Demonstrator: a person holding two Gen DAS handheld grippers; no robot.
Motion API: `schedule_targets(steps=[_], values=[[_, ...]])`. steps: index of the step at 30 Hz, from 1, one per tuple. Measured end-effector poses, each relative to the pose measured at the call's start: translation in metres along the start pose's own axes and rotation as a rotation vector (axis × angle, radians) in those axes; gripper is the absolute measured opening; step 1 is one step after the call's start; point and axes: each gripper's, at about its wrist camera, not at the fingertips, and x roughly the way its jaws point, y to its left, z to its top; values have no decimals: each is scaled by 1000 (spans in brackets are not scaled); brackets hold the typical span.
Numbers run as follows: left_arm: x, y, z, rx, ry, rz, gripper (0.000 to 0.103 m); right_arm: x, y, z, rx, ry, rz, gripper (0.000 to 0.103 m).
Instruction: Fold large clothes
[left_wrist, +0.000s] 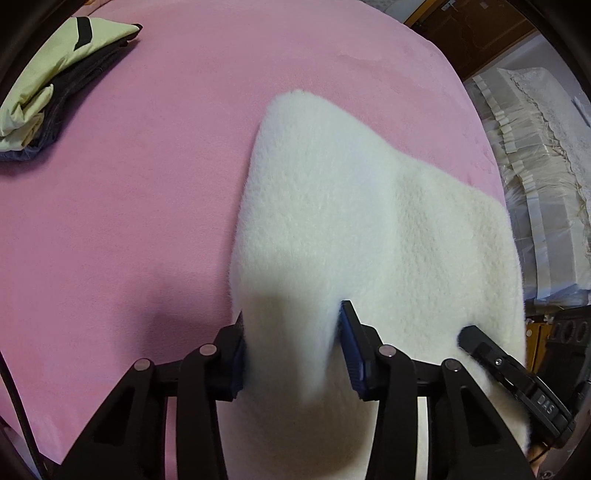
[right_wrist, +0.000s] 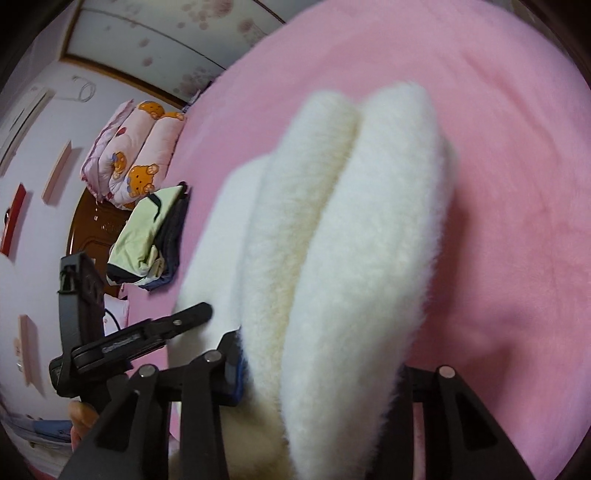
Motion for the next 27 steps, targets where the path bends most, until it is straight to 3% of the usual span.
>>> schedule_targets(steps=[7, 10, 14, 21, 24, 27], values=[[-42, 66, 21, -5, 54, -113, 39, -3, 105, -22, -49, -103, -58, 38], [-71, 98, 37, -15, 42, -106, 39, 7, 153, -25, -70, -121, -50, 38], [-131, 136, 68, -9, -18, -70, 39, 23, 224, -18, -123, -140, 12, 38], [-258, 197, 154, 54, -233, 77, 39, 68, 350, 29, -247, -211, 234, 38], [-290, 223, 198, 88, -328, 157, 39, 103, 392, 57, -265, -241, 322, 38], [-291, 252, 242, 111, -403, 231, 39, 162, 424, 84, -247, -258, 412, 38]])
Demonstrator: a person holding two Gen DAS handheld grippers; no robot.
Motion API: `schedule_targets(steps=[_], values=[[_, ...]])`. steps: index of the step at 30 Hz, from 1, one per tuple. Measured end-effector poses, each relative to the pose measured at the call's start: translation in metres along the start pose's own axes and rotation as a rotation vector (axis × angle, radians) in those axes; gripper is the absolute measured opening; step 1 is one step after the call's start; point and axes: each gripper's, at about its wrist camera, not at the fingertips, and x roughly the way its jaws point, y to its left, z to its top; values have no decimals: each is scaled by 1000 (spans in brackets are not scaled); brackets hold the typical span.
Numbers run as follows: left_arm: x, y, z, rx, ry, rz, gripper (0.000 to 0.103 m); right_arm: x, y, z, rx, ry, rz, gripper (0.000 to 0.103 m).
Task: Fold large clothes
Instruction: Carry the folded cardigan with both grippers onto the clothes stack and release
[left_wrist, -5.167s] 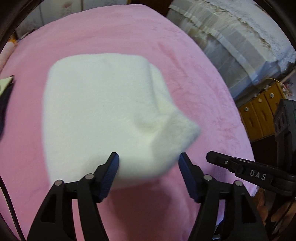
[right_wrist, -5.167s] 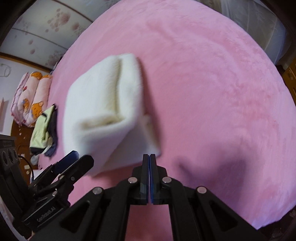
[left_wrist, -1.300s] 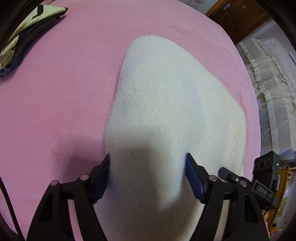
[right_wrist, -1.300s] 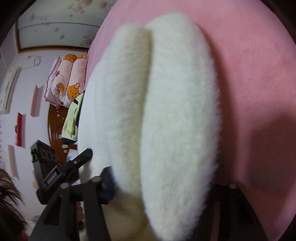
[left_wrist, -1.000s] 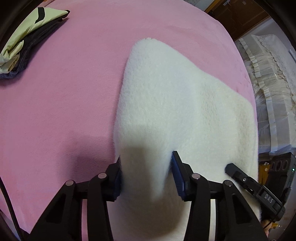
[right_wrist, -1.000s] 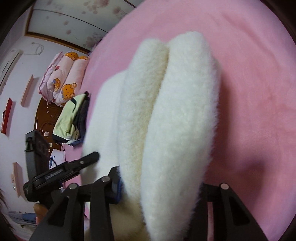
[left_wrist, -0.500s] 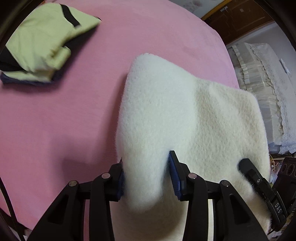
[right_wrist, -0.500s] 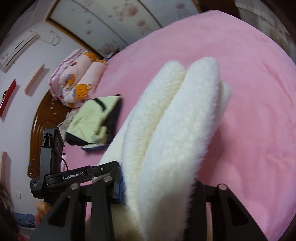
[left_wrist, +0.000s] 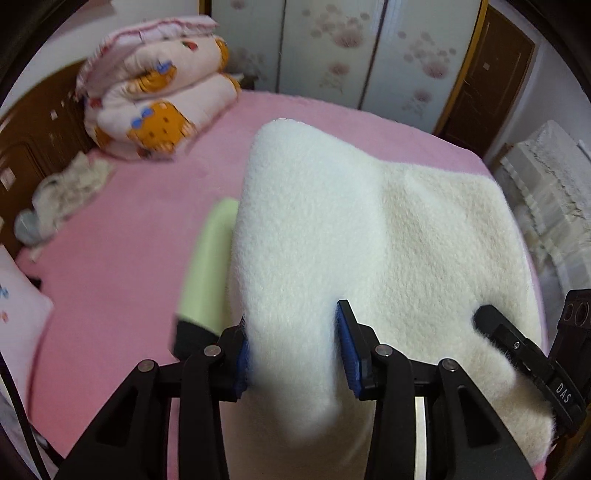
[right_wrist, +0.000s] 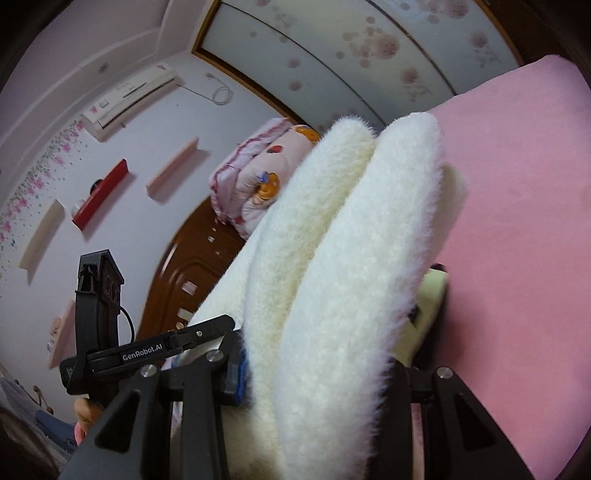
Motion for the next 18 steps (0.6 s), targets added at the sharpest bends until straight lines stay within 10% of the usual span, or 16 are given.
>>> schedule_targets(steps=[8, 18], values=[[138, 73, 3, 64, 28, 87, 40, 174, -81, -36, 4, 223, -93, 38], [161, 129, -34, 56, -68, -37, 54, 196, -103, -52, 43, 261, -193, 44]])
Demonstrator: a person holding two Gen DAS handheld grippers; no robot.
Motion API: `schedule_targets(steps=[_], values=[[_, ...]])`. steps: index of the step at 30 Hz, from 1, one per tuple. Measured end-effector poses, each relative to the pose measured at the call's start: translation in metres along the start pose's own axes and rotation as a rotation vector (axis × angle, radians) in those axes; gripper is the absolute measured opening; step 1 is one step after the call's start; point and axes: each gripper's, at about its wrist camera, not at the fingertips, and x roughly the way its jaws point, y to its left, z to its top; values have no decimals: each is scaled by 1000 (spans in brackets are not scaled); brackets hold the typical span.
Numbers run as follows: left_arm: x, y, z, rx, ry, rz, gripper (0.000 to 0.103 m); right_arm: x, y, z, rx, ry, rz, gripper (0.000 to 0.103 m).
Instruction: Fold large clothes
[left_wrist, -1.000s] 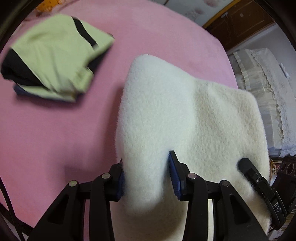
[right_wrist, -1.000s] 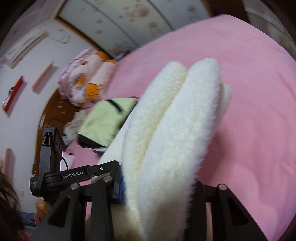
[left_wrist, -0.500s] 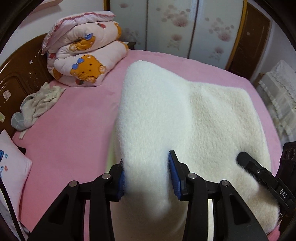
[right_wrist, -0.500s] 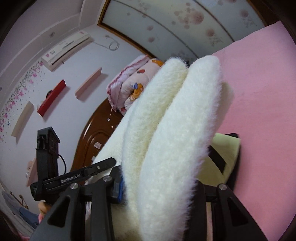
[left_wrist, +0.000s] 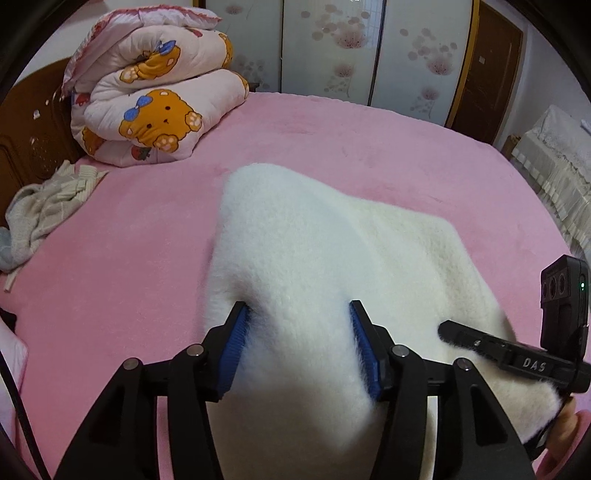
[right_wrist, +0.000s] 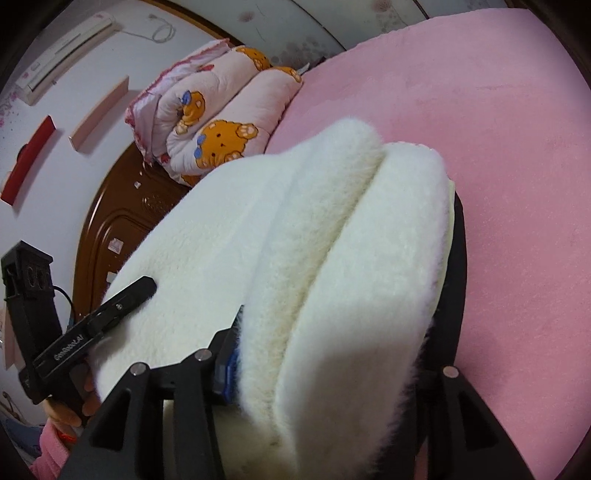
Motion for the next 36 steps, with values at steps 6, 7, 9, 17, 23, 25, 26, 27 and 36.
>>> schedule_targets(steps=[6, 7, 9, 17, 23, 25, 26, 27, 36], values=[[-6, 25, -12, -39, -24, -48, 60, -11, 8, -3, 14, 39, -17, 51], [-9, 22, -14, -35, -34, -42, 62, -17, 9, -6, 13, 37, -27, 52], [-19, 12, -19, -21, -50, 5, 69, -30, 9, -13, 22, 27, -57, 53], [-93, -59, -88, -143, -188, 198, 74, -146, -11, -95, -19, -121, -272, 76], [-141, -140, -190, -193, -14, 196, 76, -259, -68, -227, 109, -48, -450, 77], [-168, -172, -231, -202, 38, 171, 76, -310, -83, -281, 146, -19, -525, 77], [-178, -184, -245, -202, 56, 168, 76, -332, -87, -301, 153, -9, -559, 77], [-196, -203, -267, -196, 85, 164, 76, -359, -90, -325, 160, -1, -597, 77], [-318, -353, -358, -27, 252, 93, 77, -539, -81, -447, 173, 65, -664, 85]])
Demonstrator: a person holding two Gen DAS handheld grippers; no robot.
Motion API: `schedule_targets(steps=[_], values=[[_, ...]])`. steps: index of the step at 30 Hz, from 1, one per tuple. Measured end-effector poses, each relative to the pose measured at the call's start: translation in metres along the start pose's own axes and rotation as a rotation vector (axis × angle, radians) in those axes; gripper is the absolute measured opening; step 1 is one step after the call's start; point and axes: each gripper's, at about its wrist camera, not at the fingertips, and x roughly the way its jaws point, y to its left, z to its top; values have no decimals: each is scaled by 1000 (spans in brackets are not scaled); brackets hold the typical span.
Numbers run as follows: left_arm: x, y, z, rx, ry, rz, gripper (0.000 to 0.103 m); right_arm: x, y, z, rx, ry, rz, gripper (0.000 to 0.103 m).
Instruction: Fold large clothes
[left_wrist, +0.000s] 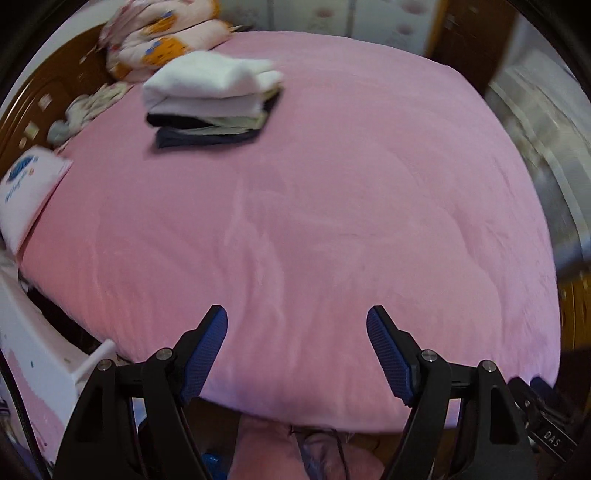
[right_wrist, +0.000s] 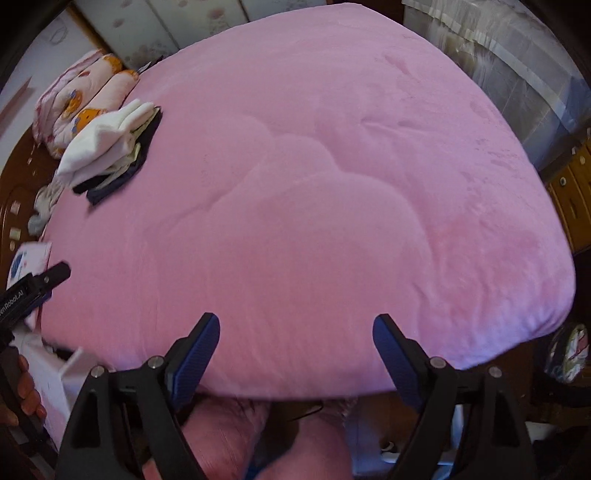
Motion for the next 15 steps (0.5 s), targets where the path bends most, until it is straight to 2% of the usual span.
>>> schedule_targets(steps=[3, 5, 7, 10, 13, 15], values=[[-39, -38, -22, 43, 10, -38, 84, -35, 0, -14, -110, -22, -41, 85], [-59, -59, -29, 79, -2, -68, 85, -52, 3, -17, -128, -17, -3, 85], [-80, -82, -39, 127, -42, -61, 85, -68, -1, -17, -87, -34, 48, 85], [-101, -98, -43, 150, -87, -39, 86, -87, -5, -13, -50, -68, 82, 86], [-112, -103, -45, 137, -112, -24, 93, -101, 1, -5, -87, -115, 73, 86], [-115, -101, -45, 117, -118, -23, 94, -109, 0, -3, -90, -127, 72, 86]])
